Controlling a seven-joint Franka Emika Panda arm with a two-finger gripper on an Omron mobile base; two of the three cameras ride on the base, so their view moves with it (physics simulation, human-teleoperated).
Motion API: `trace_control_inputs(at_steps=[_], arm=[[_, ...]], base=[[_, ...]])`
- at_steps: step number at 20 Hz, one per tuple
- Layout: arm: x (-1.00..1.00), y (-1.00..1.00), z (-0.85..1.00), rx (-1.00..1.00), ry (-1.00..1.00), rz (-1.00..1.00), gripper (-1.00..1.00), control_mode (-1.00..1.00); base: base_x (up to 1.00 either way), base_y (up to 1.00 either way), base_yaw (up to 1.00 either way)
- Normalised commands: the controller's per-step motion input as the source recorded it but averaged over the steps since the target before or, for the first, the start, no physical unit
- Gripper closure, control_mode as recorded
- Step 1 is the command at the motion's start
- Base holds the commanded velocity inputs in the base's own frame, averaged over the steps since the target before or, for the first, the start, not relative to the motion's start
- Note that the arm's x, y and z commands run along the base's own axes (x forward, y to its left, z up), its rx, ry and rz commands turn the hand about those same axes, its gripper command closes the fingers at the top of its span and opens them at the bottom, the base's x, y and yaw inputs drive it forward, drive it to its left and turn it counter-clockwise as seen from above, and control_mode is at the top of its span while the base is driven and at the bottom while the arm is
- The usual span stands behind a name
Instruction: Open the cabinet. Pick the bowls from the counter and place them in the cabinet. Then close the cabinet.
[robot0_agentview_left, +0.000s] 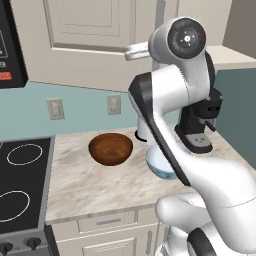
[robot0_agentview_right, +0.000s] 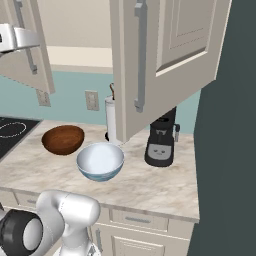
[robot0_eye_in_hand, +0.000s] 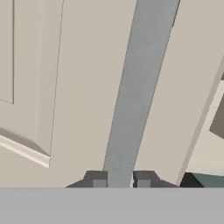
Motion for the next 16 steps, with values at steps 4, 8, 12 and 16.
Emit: trace_control_inputs(at_steps=[4,8,12,16], arm=[[-0.45,0.21,0.00,0.00,0.00,-0.08,1.00,-1.00],[-0.35,0.16,0.00,0.00,0.00,-0.07,-1.00,-1.00],[-0.34,0.06,0.00,0.00,0.00,-0.08,-1.00,-1.00],[-0.36,-0.26,0.01,0.00,0.00,-0.07,-1.00,-1.00]], base=[[0.00,0.00,0.00],[0.00,0.00,0.00],[0.00,0.00,0.00],[0.00,0.00,0.00]])
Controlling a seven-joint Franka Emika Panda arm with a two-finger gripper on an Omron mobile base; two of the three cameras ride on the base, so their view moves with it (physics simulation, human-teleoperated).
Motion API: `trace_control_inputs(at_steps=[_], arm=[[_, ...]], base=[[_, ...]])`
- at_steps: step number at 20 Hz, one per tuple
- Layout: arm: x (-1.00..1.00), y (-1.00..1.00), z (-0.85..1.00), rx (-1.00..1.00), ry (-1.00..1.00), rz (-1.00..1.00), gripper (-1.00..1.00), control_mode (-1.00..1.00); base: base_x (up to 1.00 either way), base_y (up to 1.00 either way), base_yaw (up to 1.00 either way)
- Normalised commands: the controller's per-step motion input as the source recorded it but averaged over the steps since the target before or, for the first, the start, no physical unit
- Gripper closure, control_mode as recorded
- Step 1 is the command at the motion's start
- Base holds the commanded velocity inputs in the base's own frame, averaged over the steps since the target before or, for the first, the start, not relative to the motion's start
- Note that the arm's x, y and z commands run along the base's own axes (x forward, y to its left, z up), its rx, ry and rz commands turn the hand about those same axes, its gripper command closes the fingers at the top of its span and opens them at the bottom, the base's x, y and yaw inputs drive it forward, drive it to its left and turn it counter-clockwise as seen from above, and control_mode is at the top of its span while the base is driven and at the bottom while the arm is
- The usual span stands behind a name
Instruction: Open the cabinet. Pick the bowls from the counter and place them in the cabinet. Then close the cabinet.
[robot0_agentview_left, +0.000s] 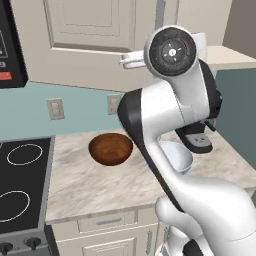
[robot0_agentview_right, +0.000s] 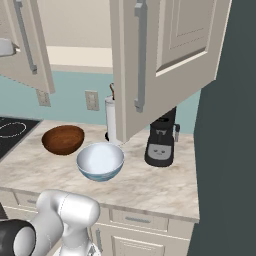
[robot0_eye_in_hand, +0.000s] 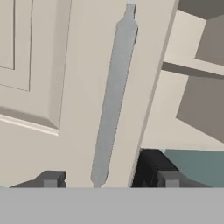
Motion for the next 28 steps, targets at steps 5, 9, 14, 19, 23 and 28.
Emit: trace_control_inputs(at_steps=[5,9,14,19,23,28], arm=[[-0.25,-0.52,0.00,0.00,0.00,-0.01,-1.00,-1.00],[-0.05,-0.72,0.00,0.02,0.00,0.00,-1.00,-1.00],[0.02,-0.65,0.00,0.13,0.05,0.01,-1.00,-1.00],[0.19,-0.30,0.00,0.16,0.00,0.00,-1.00,-1.00],[0.18,-0.24,0.00,0.15,0.01,0.00,-1.00,-1.00],[0.09,-0.24,0.00,0.08,0.06,0.00,-1.00,-1.00]], base=[[0.00,0.00,0.00],[0.00,0.00,0.00],[0.00,0.00,0.00],[0.00,0.00,0.00],[0.00,0.00,0.00],[0.00,0.00,0.00]])
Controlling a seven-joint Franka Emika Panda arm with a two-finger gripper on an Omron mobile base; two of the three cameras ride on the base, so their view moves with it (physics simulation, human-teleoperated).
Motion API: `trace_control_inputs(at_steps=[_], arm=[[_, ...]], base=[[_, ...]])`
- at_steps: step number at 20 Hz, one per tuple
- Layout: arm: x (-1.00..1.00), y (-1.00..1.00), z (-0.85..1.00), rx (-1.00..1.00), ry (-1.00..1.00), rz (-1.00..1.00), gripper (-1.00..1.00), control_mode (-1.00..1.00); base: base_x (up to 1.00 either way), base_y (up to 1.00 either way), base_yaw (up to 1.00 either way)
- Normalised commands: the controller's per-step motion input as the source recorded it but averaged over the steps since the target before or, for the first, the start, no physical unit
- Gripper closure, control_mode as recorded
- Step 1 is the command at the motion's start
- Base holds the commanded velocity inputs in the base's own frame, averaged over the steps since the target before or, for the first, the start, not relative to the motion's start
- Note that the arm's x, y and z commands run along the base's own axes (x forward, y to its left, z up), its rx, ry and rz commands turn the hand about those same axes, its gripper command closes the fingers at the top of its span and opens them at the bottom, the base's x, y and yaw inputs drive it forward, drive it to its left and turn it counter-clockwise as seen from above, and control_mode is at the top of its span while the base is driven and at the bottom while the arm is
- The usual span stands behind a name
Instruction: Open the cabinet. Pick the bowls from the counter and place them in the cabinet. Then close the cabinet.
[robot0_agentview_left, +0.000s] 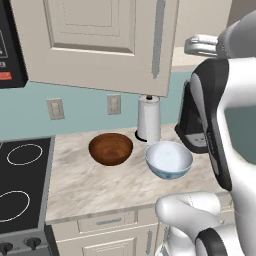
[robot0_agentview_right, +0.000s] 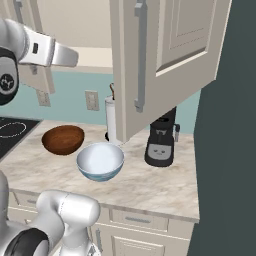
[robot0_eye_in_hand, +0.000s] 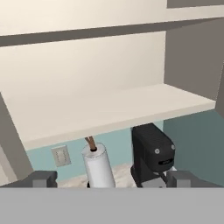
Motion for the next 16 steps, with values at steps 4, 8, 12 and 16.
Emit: trace_control_inputs(at_steps=[4,8,12,16], arm=[[0.04,-0.31,-0.01,0.06,0.06,0.00,-1.00,-1.00],[0.32,-0.25,-0.15,0.05,0.04,0.00,-1.00,-1.00],[0.49,-0.11,-0.30,0.08,0.00,0.00,-1.00,-1.00],[0.51,0.00,-0.28,0.08,0.00,0.01,-1.00,-1.00]], base=[[0.00,0.00,0.00],[0.00,0.00,0.00],[0.00,0.00,0.00],[0.00,0.00,0.00]])
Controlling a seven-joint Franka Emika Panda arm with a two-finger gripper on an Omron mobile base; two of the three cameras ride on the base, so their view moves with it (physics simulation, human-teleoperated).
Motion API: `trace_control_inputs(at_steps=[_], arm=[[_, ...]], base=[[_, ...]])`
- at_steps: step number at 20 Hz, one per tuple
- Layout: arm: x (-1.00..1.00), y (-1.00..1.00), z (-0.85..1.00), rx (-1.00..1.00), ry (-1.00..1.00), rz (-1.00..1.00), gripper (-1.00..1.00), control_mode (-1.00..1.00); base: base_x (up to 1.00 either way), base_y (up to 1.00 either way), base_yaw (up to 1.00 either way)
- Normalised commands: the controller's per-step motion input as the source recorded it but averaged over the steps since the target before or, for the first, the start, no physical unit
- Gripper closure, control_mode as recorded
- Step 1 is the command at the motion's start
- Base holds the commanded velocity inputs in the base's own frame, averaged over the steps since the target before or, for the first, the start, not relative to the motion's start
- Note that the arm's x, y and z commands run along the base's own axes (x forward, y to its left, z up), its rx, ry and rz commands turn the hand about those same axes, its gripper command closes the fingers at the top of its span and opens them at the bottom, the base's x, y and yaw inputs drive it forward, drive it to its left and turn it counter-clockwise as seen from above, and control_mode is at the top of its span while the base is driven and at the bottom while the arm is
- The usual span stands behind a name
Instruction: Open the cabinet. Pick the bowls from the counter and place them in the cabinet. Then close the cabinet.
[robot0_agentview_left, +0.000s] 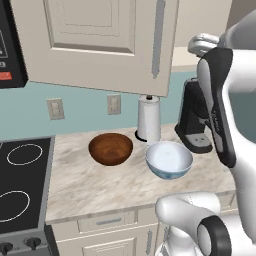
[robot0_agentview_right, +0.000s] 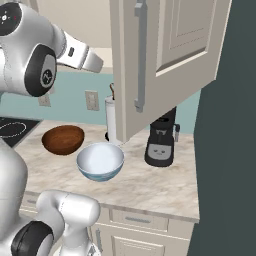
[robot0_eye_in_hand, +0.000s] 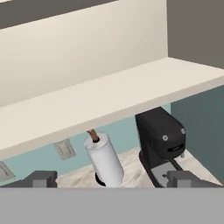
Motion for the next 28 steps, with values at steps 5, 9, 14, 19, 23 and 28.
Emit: trace_control_inputs(at_steps=[5,9,14,19,23,28], arm=[[0.34,-0.05,-0.07,0.02,0.11,0.00,-1.00,-1.00],[0.18,-0.09,-0.02,0.00,0.12,0.00,-1.00,-1.00],[0.36,0.00,-0.24,0.03,0.02,0.00,-1.00,-1.00],[0.41,0.00,-0.47,0.08,-0.06,0.00,-1.00,-1.00],[0.40,0.00,-0.40,0.14,-0.14,0.03,-1.00,-1.00],[0.49,0.06,-0.13,0.19,-0.15,0.12,-1.00,-1.00]], base=[[0.00,0.00,0.00],[0.00,0.00,0.00],[0.00,0.00,0.00],[0.00,0.00,0.00],[0.00,0.00,0.00],[0.00,0.00,0.00]])
